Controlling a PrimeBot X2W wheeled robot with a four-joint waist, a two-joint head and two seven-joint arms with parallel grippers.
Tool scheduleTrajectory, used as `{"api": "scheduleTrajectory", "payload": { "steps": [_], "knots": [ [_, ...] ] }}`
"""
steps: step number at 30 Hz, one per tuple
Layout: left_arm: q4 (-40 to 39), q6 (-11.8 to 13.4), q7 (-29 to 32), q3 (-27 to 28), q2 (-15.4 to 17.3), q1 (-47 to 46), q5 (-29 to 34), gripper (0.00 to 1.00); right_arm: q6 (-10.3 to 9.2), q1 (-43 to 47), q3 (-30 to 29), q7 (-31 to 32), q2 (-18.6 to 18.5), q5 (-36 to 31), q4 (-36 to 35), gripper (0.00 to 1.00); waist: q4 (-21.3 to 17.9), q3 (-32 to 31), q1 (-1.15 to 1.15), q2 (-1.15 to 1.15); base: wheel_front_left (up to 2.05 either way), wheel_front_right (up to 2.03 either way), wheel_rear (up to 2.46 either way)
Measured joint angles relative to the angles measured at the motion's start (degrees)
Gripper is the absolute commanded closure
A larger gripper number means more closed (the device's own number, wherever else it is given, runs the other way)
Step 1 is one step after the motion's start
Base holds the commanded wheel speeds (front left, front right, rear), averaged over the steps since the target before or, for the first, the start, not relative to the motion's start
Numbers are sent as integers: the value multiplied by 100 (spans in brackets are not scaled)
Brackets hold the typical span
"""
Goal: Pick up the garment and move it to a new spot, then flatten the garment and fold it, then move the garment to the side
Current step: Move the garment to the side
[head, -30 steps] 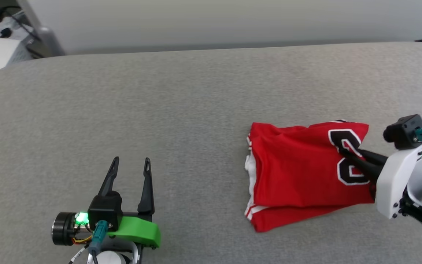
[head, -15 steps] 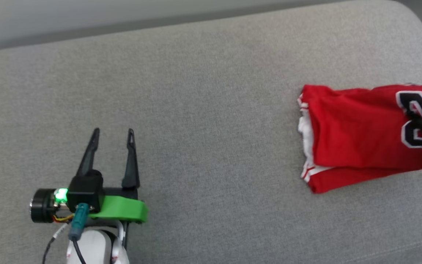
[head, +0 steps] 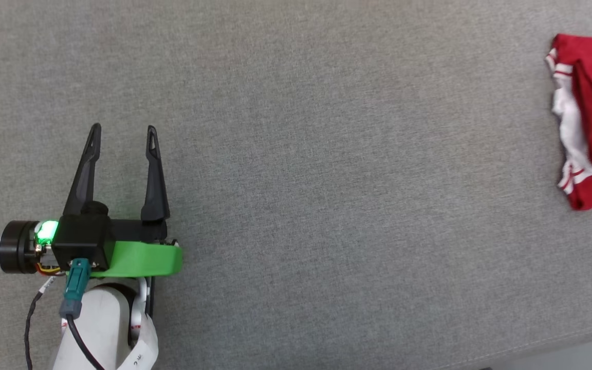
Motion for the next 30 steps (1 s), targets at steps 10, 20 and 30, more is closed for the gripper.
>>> {"api": "scheduleTrajectory", "payload": {
  "steps": [10,20,30],
  "knots": [
    [-127,12,0,14,67,-58,2,0,1,-657,-185,-477,101,-390,984,100,97,352,0,0,0,0,0],
    [-64,81,0,-48,52,-29,2,0,1,-817,-210,-1193,246,-793,1568,0,111,74,0,0,0,0,0],
    [181,118,0,-67,-74,330,-67,0,0,-834,-571,-2738,516,-1319,1452,0,222,-579,0,0,0,0,0]
  ]
}}
